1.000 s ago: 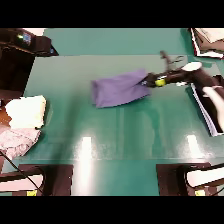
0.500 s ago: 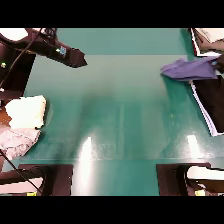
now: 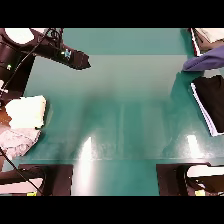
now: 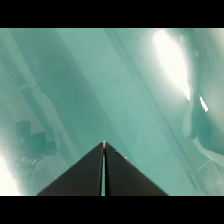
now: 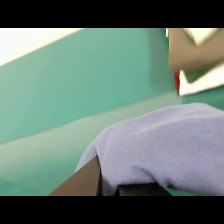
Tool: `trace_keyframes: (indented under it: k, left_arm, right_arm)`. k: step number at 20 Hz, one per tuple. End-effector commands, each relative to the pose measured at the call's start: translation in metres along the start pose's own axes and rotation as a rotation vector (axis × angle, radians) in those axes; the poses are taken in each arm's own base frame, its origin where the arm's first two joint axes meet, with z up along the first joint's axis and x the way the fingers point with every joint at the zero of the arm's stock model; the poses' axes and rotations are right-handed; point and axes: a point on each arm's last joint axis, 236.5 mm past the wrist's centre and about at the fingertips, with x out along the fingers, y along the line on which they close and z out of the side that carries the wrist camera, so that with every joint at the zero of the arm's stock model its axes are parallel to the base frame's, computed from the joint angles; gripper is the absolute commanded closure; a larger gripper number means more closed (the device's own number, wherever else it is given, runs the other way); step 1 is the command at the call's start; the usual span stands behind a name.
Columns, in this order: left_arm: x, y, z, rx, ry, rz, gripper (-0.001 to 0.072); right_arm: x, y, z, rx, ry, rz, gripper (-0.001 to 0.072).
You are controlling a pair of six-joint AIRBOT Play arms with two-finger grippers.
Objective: Fold the shirts.
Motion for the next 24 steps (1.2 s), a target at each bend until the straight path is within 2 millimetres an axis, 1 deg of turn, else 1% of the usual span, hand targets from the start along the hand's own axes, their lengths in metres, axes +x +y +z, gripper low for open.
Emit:
trace_keyframes:
  k: [1, 3, 5, 7, 9, 12, 16, 17, 20, 21, 22, 23, 24]
  left_arm:
    - [0.001, 0.000, -0.001, 0.000, 0.005, -0.001, 0.0681]
    - [0.001, 0.000, -0.001, 0.000, 0.005, -0.002, 0.0681]
    - [0.001, -0.001, -0.003, 0.000, 0.011, -0.002, 0.0680]
    - [0.000, -0.001, -0.007, 0.000, 0.029, -0.004, 0.0681]
    - [0.000, -0.001, -0.009, 0.002, 0.039, -0.004, 0.0680]
    - [0.000, -0.001, -0.009, 0.015, 0.038, -0.004, 0.0680]
    - [0.000, -0.001, -0.009, 0.028, 0.039, -0.005, 0.0680]
    - [0.000, -0.001, -0.009, 0.030, 0.038, -0.004, 0.0681]
    - [0.000, -0.001, -0.009, 0.057, 0.038, -0.005, 0.0680]
    - [0.000, -0.001, -0.009, 0.058, 0.039, -0.005, 0.0680]
    - [0.000, -0.001, -0.009, 0.059, 0.038, -0.005, 0.0680]
    - [0.000, -0.001, -0.009, 0.067, 0.038, -0.005, 0.0680]
    - [0.000, -0.001, -0.009, 0.078, 0.038, -0.005, 0.0680]
  right_arm:
    - [-0.020, 0.009, 0.019, -0.123, 0.017, -0.033, 0.0696]
    - [-0.029, 0.011, 0.018, -0.155, 0.052, -0.053, 0.0696]
    - [-0.042, 0.009, 0.019, -0.146, 0.062, -0.081, 0.0696]
    - [-0.056, 0.006, 0.014, -0.136, 0.076, -0.098, 0.0696]
    - [-0.075, -0.007, 0.007, -0.102, 0.090, -0.151, 0.0696]
    - [-0.104, -0.023, -0.011, -0.044, 0.110, -0.201, 0.0695]
    - [-0.144, -0.047, -0.050, 0.048, 0.163, -0.274, 0.0693]
    - [-0.155, -0.056, -0.063, 0.070, 0.189, -0.314, 0.0693]
    - [-0.186, -0.086, -0.113, 0.169, 0.288, -0.466, 0.0682]
    - [-0.197, -0.096, -0.129, 0.187, 0.319, -0.516, 0.0543]
    - [-0.205, -0.103, -0.141, 0.199, 0.343, -0.551, 0.0326]
    - [-0.213, -0.108, -0.153, 0.212, 0.360, -0.578, 0.0182]
    - [-0.220, -0.112, -0.160, 0.226, 0.365, -0.597, 0.0178]
